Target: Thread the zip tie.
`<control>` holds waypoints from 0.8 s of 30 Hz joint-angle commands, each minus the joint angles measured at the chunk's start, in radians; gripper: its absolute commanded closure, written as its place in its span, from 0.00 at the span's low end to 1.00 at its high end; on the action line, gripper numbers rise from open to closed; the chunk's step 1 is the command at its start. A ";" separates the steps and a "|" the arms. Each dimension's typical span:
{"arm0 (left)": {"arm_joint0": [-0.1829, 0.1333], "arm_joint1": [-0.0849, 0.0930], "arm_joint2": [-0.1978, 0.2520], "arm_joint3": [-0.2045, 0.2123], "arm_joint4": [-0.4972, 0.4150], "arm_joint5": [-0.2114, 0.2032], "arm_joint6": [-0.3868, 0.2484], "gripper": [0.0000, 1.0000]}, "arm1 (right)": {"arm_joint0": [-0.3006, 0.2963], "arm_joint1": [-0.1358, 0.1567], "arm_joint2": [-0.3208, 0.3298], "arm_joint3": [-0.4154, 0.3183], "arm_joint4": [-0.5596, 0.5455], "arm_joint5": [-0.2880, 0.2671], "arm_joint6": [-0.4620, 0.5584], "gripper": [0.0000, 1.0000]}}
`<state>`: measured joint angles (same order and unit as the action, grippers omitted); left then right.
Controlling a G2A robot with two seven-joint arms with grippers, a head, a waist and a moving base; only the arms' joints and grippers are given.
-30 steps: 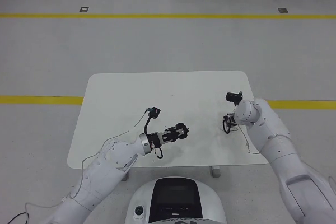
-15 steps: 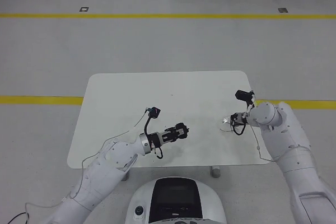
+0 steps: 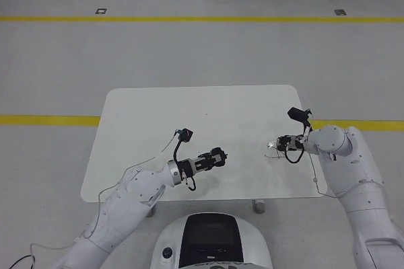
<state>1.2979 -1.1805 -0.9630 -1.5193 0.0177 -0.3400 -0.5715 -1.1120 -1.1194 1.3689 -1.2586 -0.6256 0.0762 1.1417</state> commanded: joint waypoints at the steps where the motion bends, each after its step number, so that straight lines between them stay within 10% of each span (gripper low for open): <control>1: 0.000 0.000 0.000 0.000 0.000 0.000 0.000 1.00 | -0.016 -0.004 0.003 -0.003 0.064 -0.017 -0.046 1.00; 12: 0.000 0.000 0.000 0.000 0.000 0.000 0.000 1.00 | -0.038 0.013 0.049 0.016 0.314 -0.413 0.014 1.00; 24: 0.000 0.000 0.000 0.000 0.000 0.000 0.000 1.00 | -0.040 0.016 0.044 -0.002 0.380 -0.416 0.010 1.00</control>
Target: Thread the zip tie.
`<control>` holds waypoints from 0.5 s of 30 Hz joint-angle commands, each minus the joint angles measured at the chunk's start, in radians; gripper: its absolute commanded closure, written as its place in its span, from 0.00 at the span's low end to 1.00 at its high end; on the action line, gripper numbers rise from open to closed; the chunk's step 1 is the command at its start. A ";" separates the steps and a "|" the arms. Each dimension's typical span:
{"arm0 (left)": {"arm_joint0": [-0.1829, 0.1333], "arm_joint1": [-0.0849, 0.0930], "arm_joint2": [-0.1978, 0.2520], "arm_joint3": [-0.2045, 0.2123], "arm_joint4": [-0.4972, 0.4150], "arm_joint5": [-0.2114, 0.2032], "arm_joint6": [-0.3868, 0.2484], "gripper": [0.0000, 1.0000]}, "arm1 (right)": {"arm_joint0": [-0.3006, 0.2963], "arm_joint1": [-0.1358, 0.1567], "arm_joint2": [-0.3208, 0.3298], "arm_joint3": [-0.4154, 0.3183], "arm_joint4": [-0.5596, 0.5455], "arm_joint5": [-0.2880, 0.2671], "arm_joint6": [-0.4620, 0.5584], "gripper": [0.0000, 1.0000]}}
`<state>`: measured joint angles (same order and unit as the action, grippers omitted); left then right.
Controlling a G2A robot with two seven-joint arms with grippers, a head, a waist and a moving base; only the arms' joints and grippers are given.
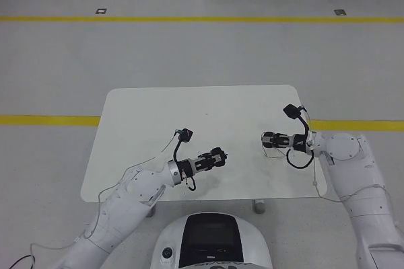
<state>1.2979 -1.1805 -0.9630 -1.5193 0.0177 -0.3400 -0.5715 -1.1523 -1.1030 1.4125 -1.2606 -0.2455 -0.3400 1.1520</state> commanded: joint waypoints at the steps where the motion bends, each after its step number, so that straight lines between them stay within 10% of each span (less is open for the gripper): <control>1: 0.000 0.000 0.000 0.000 0.000 0.000 0.000 1.00 | -0.002 0.000 -0.001 0.000 0.002 0.001 -0.006 1.00; 15: 0.000 0.000 0.000 0.000 0.000 0.000 0.000 1.00 | -0.103 0.000 0.053 -0.198 0.377 0.000 0.001 1.00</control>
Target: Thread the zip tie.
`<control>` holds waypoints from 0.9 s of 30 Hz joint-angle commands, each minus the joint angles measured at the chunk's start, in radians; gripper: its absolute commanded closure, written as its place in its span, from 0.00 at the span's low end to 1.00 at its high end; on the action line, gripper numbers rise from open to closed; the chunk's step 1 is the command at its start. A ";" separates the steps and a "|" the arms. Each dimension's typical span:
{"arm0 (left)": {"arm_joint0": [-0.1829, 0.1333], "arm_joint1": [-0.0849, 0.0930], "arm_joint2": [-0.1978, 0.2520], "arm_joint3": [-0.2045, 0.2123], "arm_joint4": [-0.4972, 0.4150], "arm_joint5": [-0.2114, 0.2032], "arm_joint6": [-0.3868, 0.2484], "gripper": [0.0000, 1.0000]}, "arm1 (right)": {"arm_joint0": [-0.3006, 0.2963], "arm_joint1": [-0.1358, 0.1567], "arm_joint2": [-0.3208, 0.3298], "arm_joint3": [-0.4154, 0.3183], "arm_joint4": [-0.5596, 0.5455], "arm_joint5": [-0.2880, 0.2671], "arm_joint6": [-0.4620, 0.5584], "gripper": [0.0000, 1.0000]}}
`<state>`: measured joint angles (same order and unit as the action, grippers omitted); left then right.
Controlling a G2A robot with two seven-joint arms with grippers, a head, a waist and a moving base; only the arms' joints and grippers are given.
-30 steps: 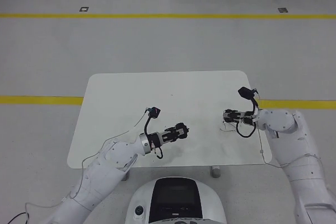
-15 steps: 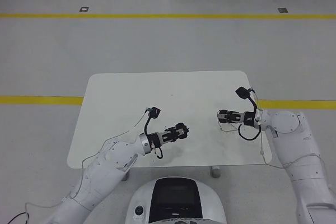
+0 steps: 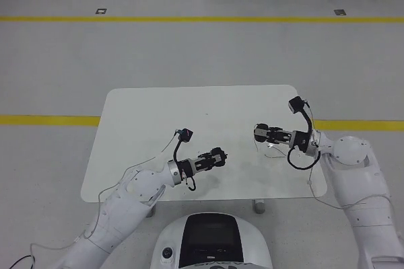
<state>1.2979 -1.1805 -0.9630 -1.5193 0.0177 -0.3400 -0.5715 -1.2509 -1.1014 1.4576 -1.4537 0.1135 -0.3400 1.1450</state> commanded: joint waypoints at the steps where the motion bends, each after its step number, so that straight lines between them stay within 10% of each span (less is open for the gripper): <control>1: 0.000 0.000 0.000 0.000 0.000 0.000 0.000 1.00 | -0.007 -0.003 0.013 -0.008 0.032 0.000 0.020 1.00; 27: 0.000 0.000 0.000 0.000 0.000 0.000 0.000 1.00 | 0.015 -0.009 0.052 -0.093 -0.007 0.000 0.047 1.00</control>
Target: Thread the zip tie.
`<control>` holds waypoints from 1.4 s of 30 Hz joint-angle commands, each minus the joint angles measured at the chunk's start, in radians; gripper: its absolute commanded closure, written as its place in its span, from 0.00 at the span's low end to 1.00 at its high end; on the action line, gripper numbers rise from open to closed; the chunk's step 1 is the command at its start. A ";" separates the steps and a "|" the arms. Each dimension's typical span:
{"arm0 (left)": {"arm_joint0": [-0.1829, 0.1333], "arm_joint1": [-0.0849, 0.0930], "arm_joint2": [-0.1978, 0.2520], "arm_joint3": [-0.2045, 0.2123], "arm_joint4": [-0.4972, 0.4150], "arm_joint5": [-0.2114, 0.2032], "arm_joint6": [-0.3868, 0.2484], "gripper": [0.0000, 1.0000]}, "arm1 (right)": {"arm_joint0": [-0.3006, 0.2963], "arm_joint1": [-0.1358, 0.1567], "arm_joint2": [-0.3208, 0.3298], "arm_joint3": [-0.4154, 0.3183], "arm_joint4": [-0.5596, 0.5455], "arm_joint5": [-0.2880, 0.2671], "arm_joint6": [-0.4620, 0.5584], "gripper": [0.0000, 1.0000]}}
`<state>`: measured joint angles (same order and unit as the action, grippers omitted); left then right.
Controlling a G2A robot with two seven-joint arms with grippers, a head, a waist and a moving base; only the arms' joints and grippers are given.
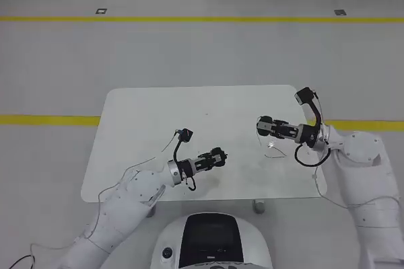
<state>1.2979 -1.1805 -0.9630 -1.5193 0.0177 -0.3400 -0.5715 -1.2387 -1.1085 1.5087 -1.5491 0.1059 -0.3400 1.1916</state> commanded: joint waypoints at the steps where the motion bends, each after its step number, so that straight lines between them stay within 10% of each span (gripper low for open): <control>1: 0.000 0.000 0.000 0.000 0.000 0.000 0.000 1.00 | 0.004 -0.003 0.001 0.003 0.002 0.000 0.000 1.00; 18: 0.000 0.000 0.000 0.000 0.000 0.000 0.000 1.00 | -0.009 -0.038 0.028 -0.014 -0.027 0.000 -0.047 1.00; 31: 0.000 0.000 0.000 0.000 0.000 0.000 0.000 1.00 | -0.072 -0.046 -0.057 -0.009 -0.171 0.000 -0.364 1.00; 42: 0.000 0.000 0.000 0.000 0.000 0.000 0.000 1.00 | -0.076 -0.031 -0.080 0.000 -0.186 0.000 -0.430 1.00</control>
<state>1.2979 -1.1805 -0.9630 -1.5193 0.0177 -0.3400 -0.5715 -1.3152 -1.1390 1.4288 -1.5492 -0.0805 -0.3400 0.7615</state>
